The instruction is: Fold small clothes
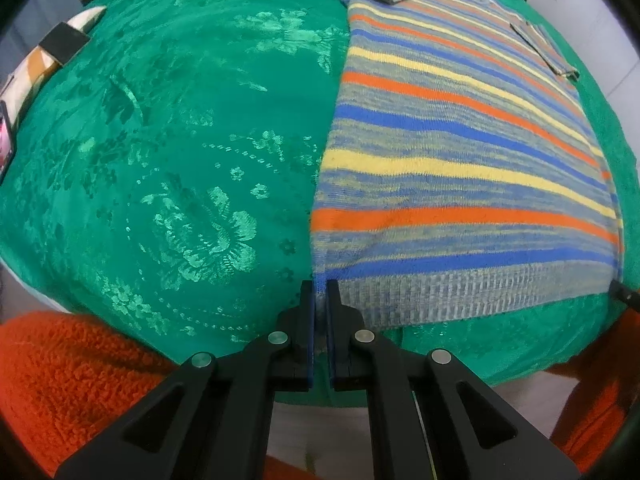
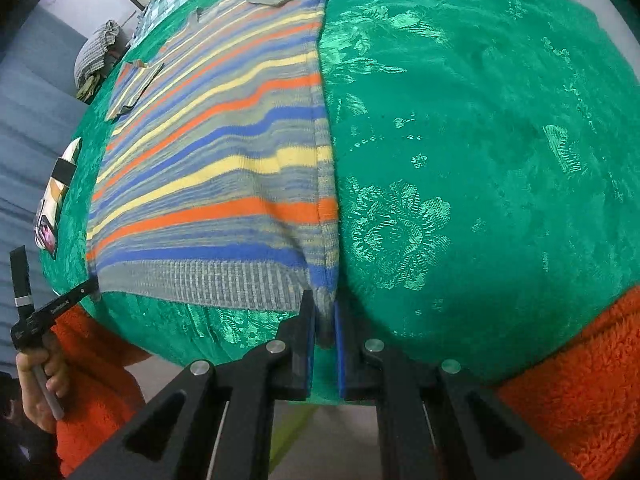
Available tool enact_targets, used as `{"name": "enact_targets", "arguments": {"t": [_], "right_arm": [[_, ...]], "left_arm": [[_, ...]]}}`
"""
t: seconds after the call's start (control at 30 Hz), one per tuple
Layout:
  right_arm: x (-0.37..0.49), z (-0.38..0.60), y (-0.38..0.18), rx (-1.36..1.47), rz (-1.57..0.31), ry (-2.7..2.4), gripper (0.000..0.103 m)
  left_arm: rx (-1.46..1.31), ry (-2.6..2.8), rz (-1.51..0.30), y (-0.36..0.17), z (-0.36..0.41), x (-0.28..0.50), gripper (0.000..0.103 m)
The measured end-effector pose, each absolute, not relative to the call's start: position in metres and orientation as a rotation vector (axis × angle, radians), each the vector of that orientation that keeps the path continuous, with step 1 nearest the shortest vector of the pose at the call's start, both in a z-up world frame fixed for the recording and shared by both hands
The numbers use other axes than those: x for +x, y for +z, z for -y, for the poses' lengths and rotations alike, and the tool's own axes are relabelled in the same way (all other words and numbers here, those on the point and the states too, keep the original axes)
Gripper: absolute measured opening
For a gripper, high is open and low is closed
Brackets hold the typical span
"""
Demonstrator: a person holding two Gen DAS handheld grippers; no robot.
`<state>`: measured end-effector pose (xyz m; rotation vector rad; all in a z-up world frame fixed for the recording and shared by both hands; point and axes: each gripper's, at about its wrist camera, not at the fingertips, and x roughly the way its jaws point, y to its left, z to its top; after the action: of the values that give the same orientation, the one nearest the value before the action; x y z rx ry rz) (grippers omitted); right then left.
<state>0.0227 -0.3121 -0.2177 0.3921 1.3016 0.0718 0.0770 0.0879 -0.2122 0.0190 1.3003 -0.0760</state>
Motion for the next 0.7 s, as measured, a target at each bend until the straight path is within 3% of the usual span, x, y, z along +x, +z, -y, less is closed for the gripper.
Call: {"name": "enact_targets", "arguments": {"t": [0.17, 0.23, 0.27, 0.33, 0.37, 0.43, 0.6, 0.7], "right_arm": [[0.02, 0.312, -0.215, 0.392, -1.296, 0.066, 0.008], [0.018, 0.314, -0.214, 0.428, -1.297, 0.06, 0.01], [0.016, 0.316, -0.214, 0.456, -1.307, 0.055, 0.017], [0.01, 0.323, -0.211, 0.5, -1.328, 0.023, 0.027], [0.006, 0.326, -0.207, 0.503, -1.328, 0.003, 0.034], [-0.002, 0.335, -0.193, 0.494, -1.301, -0.045, 0.038], [0.003, 0.329, -0.134, 0.294, -1.143, -0.095, 0.038], [0.026, 0.303, -0.112, 0.22, -1.06, -0.026, 0.046]], "left_arm": [[0.073, -0.059, -1.287, -0.214, -0.072, 0.075, 0.011], [0.101, -0.039, -1.289, -0.211, -0.065, 0.071, 0.027], [0.118, -0.021, -1.298, -0.209, -0.064, 0.068, 0.044], [0.123, 0.002, -1.314, -0.203, -0.066, 0.061, 0.058], [0.112, 0.009, -1.308, -0.195, -0.069, 0.055, 0.058], [0.091, 0.036, -1.269, -0.178, -0.074, 0.045, 0.06], [0.015, 0.012, -1.064, -0.118, -0.071, 0.042, 0.088], [0.009, -0.042, -0.992, -0.106, -0.051, 0.064, 0.093]]}}
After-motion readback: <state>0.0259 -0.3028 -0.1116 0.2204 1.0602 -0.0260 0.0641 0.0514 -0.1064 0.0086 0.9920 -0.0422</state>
